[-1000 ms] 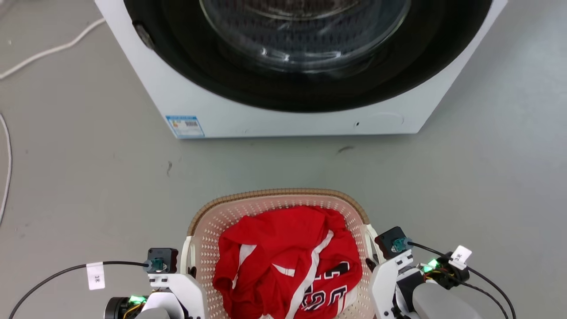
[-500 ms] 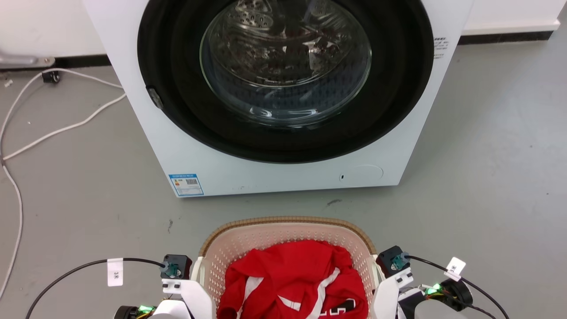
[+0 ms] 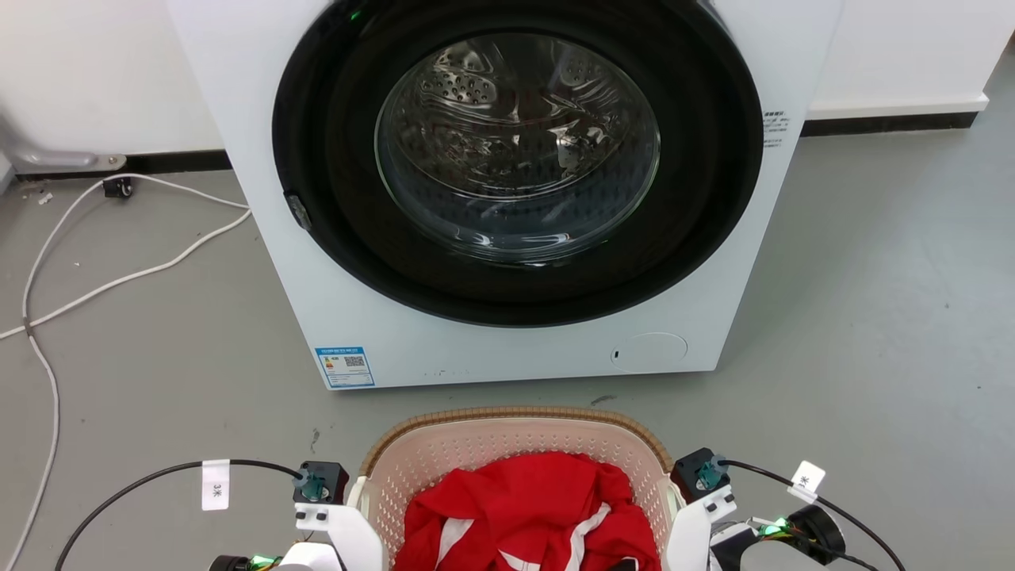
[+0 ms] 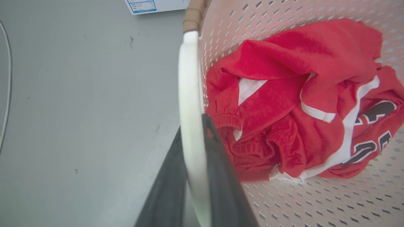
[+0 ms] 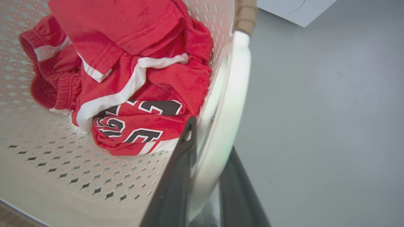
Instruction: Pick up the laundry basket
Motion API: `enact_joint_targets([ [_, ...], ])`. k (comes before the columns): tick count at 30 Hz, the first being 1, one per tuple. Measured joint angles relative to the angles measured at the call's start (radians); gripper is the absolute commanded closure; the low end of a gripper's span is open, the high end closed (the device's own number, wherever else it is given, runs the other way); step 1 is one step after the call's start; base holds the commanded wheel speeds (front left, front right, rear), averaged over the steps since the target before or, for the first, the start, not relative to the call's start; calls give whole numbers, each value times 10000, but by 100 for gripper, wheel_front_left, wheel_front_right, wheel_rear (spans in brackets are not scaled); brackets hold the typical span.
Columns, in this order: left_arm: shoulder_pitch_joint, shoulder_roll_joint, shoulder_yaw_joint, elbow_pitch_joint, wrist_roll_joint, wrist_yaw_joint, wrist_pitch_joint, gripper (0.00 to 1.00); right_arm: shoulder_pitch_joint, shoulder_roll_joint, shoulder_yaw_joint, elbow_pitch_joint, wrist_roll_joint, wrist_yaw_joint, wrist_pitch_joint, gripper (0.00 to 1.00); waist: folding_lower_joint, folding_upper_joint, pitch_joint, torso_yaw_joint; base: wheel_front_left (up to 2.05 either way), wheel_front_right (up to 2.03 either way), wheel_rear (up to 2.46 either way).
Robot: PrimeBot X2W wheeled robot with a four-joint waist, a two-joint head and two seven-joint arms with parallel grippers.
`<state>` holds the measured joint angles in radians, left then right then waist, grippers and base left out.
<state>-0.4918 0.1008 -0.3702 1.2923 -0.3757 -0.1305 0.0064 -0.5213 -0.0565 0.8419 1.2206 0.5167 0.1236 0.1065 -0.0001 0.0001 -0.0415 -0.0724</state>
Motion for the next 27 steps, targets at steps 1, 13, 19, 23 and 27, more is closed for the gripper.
enact_joint_targets([
  [1, 1, 17, -48, 0, -40, 0, 36, 100, -3, 0, 42, -10, 40, 0, 4, 100, 0, 0, -38, 2, 0, 0, 0],
  [13, 144, 13, -487, 4, -554, 2, 364, 100, 3, 0, 441, 90, 458, 0, 274, 100, 1, 0, -250, 23, 0, 0, 0],
  [19, 144, 23, -700, 4, -780, 2, 454, 100, -4, 0, 573, 169, 593, 0, 320, 100, 1, 0, -275, 30, 0, 0, 0],
  [23, 144, 48, -817, 4, -928, 2, 483, 100, -26, 0, 650, 211, 658, 0, 303, 100, 1, 0, -283, 40, 0, 0, 0],
  [27, 144, 73, -938, 4, -1057, 2, 487, 100, -58, 0, 725, 240, 738, 0, 261, 100, 1, 0, -286, 57, 0, 0, 0],
])
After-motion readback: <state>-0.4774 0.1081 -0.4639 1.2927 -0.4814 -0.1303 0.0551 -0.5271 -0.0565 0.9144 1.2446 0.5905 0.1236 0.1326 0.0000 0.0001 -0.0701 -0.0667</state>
